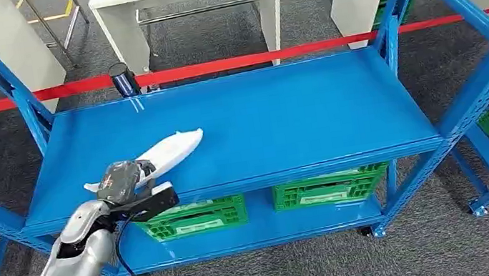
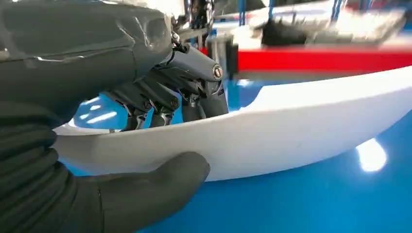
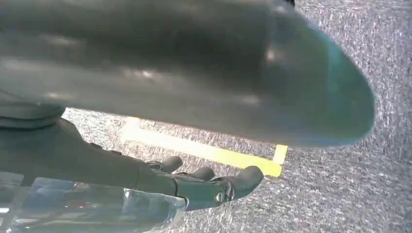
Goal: Take the parts from the cabinet and place them on the table.
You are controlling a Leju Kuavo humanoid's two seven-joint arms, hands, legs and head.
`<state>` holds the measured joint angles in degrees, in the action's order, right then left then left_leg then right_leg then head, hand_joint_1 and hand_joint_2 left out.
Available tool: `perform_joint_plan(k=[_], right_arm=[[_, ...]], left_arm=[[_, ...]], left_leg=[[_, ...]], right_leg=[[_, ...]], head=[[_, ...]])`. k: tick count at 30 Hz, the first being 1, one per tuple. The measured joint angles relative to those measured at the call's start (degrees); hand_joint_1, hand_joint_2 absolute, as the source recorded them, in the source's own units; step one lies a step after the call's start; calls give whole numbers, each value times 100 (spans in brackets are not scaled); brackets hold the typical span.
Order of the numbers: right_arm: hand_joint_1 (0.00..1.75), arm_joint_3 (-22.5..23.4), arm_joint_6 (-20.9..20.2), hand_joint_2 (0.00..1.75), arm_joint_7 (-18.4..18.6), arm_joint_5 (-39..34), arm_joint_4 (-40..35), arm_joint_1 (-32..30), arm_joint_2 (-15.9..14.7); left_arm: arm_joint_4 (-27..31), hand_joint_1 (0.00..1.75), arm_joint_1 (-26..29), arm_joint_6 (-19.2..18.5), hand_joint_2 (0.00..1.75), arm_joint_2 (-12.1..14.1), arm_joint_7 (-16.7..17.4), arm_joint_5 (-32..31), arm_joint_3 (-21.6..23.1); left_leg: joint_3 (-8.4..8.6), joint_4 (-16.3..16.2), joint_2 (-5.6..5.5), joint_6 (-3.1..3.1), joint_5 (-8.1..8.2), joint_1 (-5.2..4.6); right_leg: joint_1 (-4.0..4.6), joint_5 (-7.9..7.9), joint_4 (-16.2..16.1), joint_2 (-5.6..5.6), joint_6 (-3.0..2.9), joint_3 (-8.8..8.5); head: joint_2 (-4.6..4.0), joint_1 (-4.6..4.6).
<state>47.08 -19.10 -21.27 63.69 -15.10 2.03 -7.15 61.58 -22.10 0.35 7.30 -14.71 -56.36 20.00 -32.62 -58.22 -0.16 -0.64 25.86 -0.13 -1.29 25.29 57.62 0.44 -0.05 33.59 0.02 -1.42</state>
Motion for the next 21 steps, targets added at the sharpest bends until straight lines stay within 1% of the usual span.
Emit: perform_joint_plan(k=[1, 2, 3, 4, 5, 6, 7, 8, 9, 10, 11, 12, 13, 14, 15, 16, 17, 19, 20, 21], right_arm=[[0, 0, 0, 0, 0, -13, -2, 0, 17], [0, 0, -2, 0, 0, -30, -4, 2, 13], [0, 2, -4, 0, 6, -37, -7, -5, 13], [0, 0, -4, 0, 18, -42, -7, -24, 31], [0, 0, -4, 0, 24, -46, -9, -31, 33], [0, 0, 2, 0, 26, -50, -9, -37, 33], [0, 0, 15, 0, 26, -55, -11, -30, 31], [0, -11, 31, 0, 28, -52, -11, -7, 20], [0, -20, 35, 0, 41, -52, -11, 15, 15], [0, -24, 37, 0, 46, -52, -9, 31, 20], [0, -41, 42, 0, 70, -46, -9, 41, 28], [0, -63, 46, 0, 85, -44, -9, 50, 37], [0, -85, 52, 0, 118, -48, -11, 63, 46], [0, -105, 57, 0, 147, -61, -13, 84, 46], [0, -125, 57, 0, 166, -81, -22, 115, 52], [0, -140, 57, 0, 177, -92, -26, 153, 70], [0, -151, 57, 0, 192, -103, -33, 177, 76], [0, -164, 57, 0, 221, -105, -37, 199, 103], [0, -166, 57, 0, 223, -105, -39, 204, 114], [0, -173, 53, 0, 223, -109, -41, 205, 136]], left_arm=[[130, 154, 13, 6, 175, -9, -82, 151, -52], [307, 154, 66, -8, 175, -31, -207, 408, -117], [479, 154, 142, -82, 175, -55, -331, 733, -196], [713, 154, 234, -276, 175, -94, -501, 1289, -308], [1001, 154, 338, -547, 175, -168, -698, 2067, -440], [1240, 154, 440, -778, 175, -258, -831, 2690, -534], [1566, 154, 493, -1274, 175, -361, -1012, 3827, -643], [1819, 154, 549, -1885, 175, -455, -1106, 4955, -688], [2055, 154, 625, -2373, 175, -516, -1149, 5903, -728], [2232, 154, 696, -2729, 175, -573, -1211, 6535, -728], [2477, 154, 783, -3198, 175, -647, -1328, 7273, -708], [2702, 154, 849, -3461, 175, -702, -1412, 7728, -677], [2979, 154, 874, -3691, 175, -756, -1427, 8146, -610], [3220, 154, 874, -3821, 175, -796, -1407, 8431, -533], [3487, 154, 870, -3935, 175, -835, -1357, 8664, -437], [3733, 154, 866, -4022, 175, -868, -1315, 8813, -318], [3924, 154, 849, -4050, 175, -881, -1279, 8880, -210], [4187, 154, 848, -4066, 175, -929, -1211, 8897, -63], [4275, 154, 845, -4063, 175, -940, -1208, 8926, -24], [4377, 154, 844, -4070, 175, -944, -1206, 8948, 2]], left_leg=[[44, 74, 18, -19, 95, -23], [22, 87, 18, -38, 64, -53], [17, 86, 20, -44, 66, -62], [14, 89, 20, -55, 64, -68], [69, 176, 22, -106, 12, -56], [121, 260, 46, -127, -45, 0], [118, 294, 41, -175, -74, -14], [105, 290, 39, -186, -84, -20], [102, 289, 43, -188, -82, -30], [102, 287, 45, -191, -80, -41], [104, 281, 45, -196, -75, -47], [105, 271, 42, -196, -66, -47], [104, 256, 34, -193, -56, -41], [103, 222, 18, -180, -35, -35], [93, 168, 10, -152, 3, -36], [60, 96, -2, -112, 49, -80], [39, 73, -11, -95, 65, -85], [39, 85, -7, -77, 57, -70], [38, 76, 0, -56, 67, -65], [8, 39, 0, -31, 111, -51]], right_leg=[[25, -15, -4, -1, 26, 23], [23, -24, 0, -3, 46, 45], [18, -33, -7, -4, 65, 43], [11, -49, -37, -5, 92, 34], [40, -60, -67, -6, 138, 16], [21, -4, 10, -19, 136, 83], [39, 173, 273, -18, 98, 207], [39, 368, 722, -18, 64, 412], [35, 546, 1203, -19, 53, 635], [35, 674, 1630, -18, 64, 833], [30, 696, 1840, -20, 105, 943], [23, 599, 1682, -21, 165, 880], [9, 432, 1323, -23, 228, 699], [-9, 215, 785, -28, 292, 438], [-28, 14, 201, -52, 340, 146], [-8, 44, 40, -58, 266, 67], [-8, 20, 28, -35, 199, 52], [27, 16, 32, -35, 138, 56], [9, 4, 21, -31, 105, 51], [-49, -6, 4, -28, 85, 39]], head=[[0, 13], [0, 0], [0, -7], [0, 0], [0, -2], [0, 4], [-2, 13], [0, 31], [0, 31], [0, 31], [0, 33], [0, 31], [0, 33], [0, 33], [0, 37], [0, 39], [0, 26], [0, 31], [0, 35], [0, 35]])
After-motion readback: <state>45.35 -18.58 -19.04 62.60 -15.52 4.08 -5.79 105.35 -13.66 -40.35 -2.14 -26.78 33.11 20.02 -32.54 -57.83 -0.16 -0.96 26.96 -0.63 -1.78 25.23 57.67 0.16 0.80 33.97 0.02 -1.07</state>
